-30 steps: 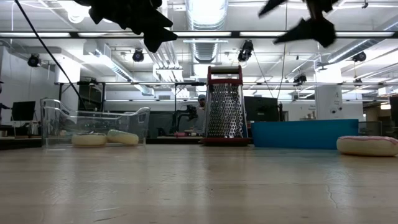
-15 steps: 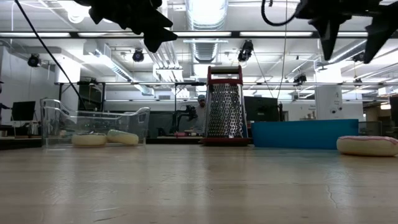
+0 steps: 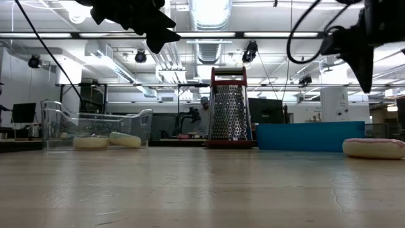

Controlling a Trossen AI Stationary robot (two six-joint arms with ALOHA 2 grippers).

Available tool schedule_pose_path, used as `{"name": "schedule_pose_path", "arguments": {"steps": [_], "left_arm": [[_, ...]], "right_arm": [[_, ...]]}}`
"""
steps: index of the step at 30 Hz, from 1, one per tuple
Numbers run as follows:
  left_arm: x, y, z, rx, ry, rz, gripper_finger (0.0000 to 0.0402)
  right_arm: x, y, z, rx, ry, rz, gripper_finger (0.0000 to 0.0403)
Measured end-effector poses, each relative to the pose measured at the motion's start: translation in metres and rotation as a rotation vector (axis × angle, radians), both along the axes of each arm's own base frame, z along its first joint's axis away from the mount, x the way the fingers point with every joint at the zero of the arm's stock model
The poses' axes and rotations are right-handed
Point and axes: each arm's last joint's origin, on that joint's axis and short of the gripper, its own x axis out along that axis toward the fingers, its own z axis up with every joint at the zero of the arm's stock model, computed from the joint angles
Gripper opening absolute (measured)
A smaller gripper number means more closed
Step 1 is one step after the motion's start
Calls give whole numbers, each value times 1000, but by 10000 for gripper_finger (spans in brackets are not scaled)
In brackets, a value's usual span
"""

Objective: Pick & Place Food Item
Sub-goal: Put the pink donut into the transparent bin

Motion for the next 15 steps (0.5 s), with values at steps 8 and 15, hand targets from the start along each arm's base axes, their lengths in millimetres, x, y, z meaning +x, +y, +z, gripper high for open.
{"name": "schedule_pose_path", "arguments": {"steps": [8, 15], "left_arm": [[0, 0, 0, 1, 0, 0, 210], [0, 0, 0, 0, 0, 0, 210]], "right_arm": [[-19, -6, -35, 38, -116, -9, 327], [-32, -10, -65, 39, -108, -54, 327]]}}
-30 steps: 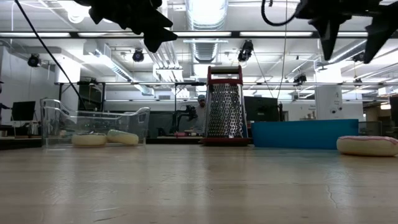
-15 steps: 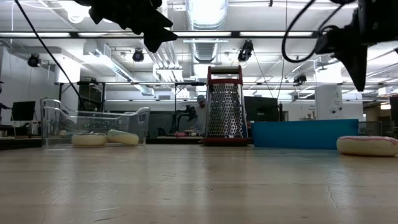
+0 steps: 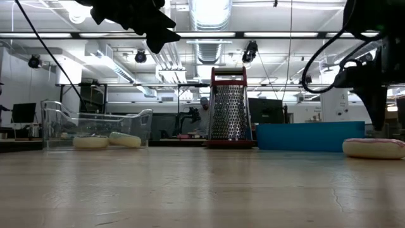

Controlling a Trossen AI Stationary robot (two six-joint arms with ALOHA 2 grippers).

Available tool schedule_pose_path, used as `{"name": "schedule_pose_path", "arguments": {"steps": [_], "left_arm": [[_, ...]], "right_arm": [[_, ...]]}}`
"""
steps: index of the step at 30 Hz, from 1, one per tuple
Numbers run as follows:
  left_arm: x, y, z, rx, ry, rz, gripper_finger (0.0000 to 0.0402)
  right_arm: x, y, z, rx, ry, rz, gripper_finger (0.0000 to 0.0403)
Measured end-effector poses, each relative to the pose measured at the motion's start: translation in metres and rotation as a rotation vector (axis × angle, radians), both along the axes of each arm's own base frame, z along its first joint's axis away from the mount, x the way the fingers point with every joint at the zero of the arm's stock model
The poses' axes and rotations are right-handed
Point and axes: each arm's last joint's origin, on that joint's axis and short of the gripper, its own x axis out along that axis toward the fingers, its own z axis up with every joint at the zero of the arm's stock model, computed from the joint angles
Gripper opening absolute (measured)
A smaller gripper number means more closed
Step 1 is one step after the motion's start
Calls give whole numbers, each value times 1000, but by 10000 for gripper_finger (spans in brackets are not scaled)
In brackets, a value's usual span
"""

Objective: Pick & Place Food Item
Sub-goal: Put the pink donut into the transparent bin

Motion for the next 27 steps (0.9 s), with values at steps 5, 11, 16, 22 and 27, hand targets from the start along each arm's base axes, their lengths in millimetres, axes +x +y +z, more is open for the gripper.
{"name": "schedule_pose_path", "arguments": {"steps": [5, 11, 16, 22, 27], "left_arm": [[0, 0, 0, -1, 0, -1, 210], [0, 0, 0, -1, 0, -2, 210], [0, 0, 0, -1, 0, -2, 210], [0, 0, 0, -1, 0, -2, 210], [0, 0, 0, 0, 0, -2, 210]], "right_arm": [[1, 0, -10, 13, -41, 1, 327], [-3, -1, -22, 5, -43, -2, 327], [-7, -3, -29, -14, -39, -29, 327], [-4, -2, -33, 1, -91, -26, 325], [-1, -2, -35, -9, -130, -20, 324]]}}
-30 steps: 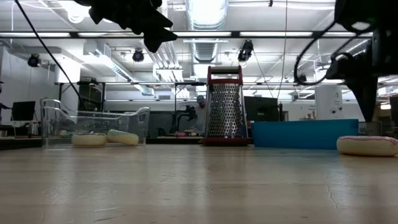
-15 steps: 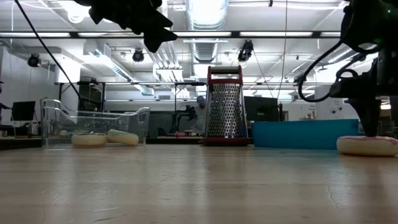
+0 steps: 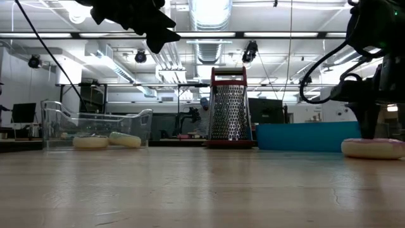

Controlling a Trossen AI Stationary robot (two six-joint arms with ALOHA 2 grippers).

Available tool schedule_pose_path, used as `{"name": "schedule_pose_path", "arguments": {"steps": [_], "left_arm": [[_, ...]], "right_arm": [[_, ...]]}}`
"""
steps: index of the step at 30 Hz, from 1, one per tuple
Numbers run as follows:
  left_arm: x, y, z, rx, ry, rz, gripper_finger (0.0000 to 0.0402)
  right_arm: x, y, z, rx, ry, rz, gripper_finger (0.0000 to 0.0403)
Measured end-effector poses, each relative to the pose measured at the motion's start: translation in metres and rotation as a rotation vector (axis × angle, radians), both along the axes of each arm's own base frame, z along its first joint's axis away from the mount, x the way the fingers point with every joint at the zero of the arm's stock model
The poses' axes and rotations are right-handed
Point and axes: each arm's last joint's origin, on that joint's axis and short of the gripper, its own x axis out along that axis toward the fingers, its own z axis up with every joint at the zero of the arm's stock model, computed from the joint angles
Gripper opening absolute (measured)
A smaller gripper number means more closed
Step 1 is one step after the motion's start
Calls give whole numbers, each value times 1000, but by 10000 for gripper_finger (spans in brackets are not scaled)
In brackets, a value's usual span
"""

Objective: Pick & Place Food Item
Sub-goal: Put the pink donut into the transparent bin

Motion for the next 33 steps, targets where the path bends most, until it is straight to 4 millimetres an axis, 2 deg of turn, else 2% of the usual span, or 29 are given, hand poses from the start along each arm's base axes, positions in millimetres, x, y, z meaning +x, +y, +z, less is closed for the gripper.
{"name": "schedule_pose_path", "arguments": {"steps": [21, 33], "left_arm": [[0, 0, 0, 1, 1, 2, 210], [0, 0, 0, 0, 0, -1, 210]], "right_arm": [[0, 0, 0, -12, -6, 10, 320], [1, -1, 0, -26, -12, 8, 212]]}}
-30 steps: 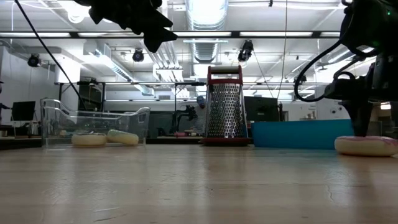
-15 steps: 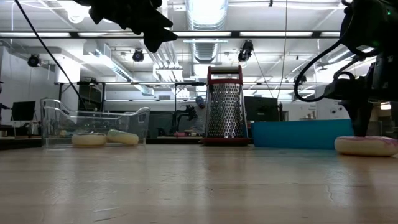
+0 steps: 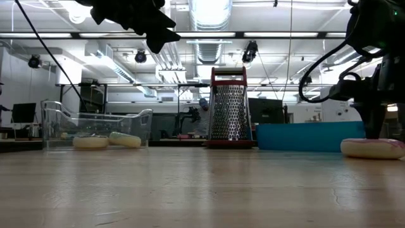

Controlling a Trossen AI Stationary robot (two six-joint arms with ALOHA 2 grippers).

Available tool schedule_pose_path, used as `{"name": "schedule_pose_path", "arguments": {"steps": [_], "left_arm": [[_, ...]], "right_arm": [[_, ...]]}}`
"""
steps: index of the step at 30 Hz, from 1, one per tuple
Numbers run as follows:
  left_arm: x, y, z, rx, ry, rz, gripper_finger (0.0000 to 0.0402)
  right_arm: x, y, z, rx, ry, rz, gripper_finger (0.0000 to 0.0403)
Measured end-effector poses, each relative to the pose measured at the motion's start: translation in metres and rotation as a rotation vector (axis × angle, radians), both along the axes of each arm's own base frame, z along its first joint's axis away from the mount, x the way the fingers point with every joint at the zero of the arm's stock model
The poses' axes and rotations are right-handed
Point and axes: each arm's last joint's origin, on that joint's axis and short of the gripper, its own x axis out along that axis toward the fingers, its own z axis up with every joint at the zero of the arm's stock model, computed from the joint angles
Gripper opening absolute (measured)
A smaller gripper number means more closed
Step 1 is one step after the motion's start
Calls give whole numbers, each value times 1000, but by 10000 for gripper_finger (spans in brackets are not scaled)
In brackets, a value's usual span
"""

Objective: Pick & Place Food Item
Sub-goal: Put the pink donut into the transparent bin

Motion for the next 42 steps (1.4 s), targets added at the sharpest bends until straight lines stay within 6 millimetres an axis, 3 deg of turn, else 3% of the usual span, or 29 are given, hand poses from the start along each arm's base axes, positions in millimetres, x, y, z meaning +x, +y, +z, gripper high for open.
{"name": "schedule_pose_path", "arguments": {"steps": [16, 30, 34, 42], "left_arm": [[0, 0, 0, 0, 0, 0, 210], [0, 0, 0, 1, 0, 2, 210], [0, 0, 0, 1, 1, 3, 210], [0, 0, 0, 1, 0, 2, 210]], "right_arm": [[0, 0, 0, -3, -2, 3, 116], [3, 1, 1, 2, -28, 23, 92], [14, 3, 15, -52, -90, 95, 97], [50, 7, 66, -387, -317, 382, 97]]}}
